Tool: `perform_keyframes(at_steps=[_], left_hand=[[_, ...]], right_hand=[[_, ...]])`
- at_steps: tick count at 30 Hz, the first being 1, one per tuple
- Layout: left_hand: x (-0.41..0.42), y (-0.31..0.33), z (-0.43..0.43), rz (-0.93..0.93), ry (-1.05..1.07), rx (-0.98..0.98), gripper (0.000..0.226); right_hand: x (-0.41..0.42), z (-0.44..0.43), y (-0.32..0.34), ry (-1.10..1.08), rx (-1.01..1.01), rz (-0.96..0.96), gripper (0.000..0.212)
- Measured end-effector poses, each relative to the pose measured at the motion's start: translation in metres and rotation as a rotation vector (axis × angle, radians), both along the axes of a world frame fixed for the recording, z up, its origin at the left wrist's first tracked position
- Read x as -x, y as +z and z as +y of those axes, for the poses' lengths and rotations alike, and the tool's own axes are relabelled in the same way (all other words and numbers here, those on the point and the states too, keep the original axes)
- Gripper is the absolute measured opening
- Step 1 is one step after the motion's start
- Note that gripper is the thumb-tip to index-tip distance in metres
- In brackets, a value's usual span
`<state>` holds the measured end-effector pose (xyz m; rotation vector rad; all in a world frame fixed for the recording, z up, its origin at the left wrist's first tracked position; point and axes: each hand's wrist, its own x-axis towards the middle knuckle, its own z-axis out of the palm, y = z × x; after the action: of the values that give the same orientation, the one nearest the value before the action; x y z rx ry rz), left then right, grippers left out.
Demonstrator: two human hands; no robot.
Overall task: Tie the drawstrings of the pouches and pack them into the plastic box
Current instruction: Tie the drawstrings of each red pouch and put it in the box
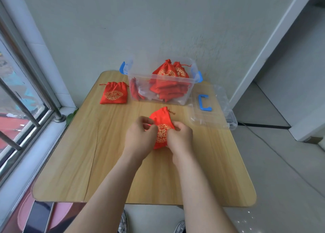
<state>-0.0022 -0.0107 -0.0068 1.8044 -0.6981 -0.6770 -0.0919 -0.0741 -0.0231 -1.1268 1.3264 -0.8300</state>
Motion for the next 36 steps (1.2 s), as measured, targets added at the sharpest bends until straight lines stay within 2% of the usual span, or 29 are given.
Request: perform_keyframes(at_steps=[3,6,9,12,15,19,23,28,32,36], left_hand=[[0.001,0.005,-0.013,0.097,0.172,-0.074,0.018],[0.002,0.013,-0.028,0.326,0.195,-0.145,0.035],[0.003,0.017,-0.039,0.476,0.186,-0.014,0.035],[0.006,0.018,-0.049,0.417,0.174,0.14,0.026],[0.008,0.019,-0.056,0.405,0.171,0.212,0.021],[0.011,0.022,-0.06,0.432,0.127,0.252,0.019],[0.011,0.021,-0.06,0.427,0.102,0.263,0.018],[0.012,0.024,-0.055,0.396,0.044,0.344,0.03],[0.011,0.023,-0.051,0.376,0.025,0.387,0.027],[0.009,0.023,-0.05,0.446,0.039,0.381,0.026]], right_hand=[[0.006,-0.004,0.011,-0.054,0.016,-0.097,0.031],[0.012,-0.008,0.025,-0.032,0.074,-0.141,0.032],[0.017,-0.013,0.032,0.009,0.075,-0.167,0.03],[0.024,-0.019,0.035,0.066,0.05,-0.162,0.03],[0.026,-0.025,0.034,0.094,0.052,-0.12,0.029],[0.026,-0.034,0.032,0.033,0.104,-0.107,0.012],[0.027,-0.045,0.03,-0.083,0.226,-0.134,0.018],[0.028,-0.043,0.032,-0.034,0.245,-0.126,0.015],[0.029,-0.039,0.039,0.004,0.23,-0.187,0.014],[0.029,-0.037,0.042,0.008,0.279,-0.229,0.017]])
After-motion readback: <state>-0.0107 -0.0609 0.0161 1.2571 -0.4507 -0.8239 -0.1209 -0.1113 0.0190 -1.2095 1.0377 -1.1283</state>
